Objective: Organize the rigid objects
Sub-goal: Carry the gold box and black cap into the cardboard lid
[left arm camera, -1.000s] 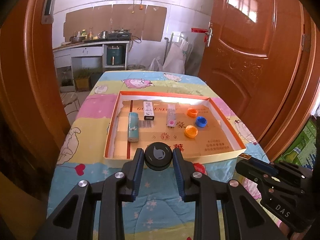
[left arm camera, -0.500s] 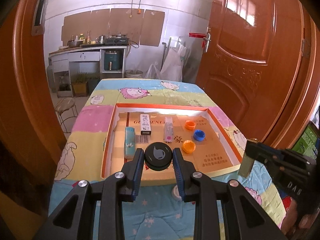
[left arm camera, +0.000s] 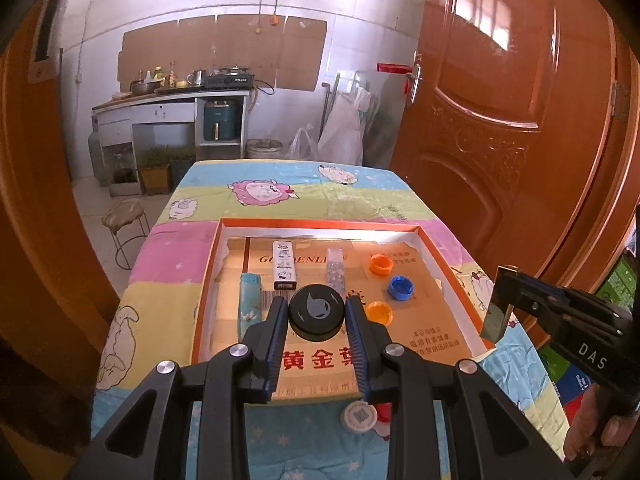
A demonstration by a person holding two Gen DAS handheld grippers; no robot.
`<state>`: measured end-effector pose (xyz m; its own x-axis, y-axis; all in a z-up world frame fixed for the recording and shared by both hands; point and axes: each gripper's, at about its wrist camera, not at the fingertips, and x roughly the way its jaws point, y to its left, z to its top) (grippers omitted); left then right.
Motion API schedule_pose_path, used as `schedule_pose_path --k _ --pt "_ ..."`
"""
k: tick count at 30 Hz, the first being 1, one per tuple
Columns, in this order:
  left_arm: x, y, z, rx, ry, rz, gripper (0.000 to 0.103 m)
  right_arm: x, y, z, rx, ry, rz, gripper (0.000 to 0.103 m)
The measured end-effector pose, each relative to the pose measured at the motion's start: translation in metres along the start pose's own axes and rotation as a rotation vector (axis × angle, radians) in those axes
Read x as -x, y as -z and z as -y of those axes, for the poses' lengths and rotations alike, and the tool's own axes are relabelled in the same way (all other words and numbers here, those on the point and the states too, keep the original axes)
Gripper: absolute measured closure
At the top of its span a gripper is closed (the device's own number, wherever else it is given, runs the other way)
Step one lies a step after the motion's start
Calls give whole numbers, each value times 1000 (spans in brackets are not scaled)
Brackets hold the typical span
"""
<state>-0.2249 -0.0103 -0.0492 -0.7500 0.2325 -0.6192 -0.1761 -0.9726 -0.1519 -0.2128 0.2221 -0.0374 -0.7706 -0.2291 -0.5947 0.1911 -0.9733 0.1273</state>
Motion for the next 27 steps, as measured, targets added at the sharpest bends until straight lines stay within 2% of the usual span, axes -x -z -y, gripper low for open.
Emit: schedule_pose_path --k 16,27 --pt "-59 4 -7 8 -5 -101 73 -54 -2 22 -19 -8 -86 85" --pt "-80 10 -17 22 -11 -141 73 -81 1 18 1 -15 -149 85"
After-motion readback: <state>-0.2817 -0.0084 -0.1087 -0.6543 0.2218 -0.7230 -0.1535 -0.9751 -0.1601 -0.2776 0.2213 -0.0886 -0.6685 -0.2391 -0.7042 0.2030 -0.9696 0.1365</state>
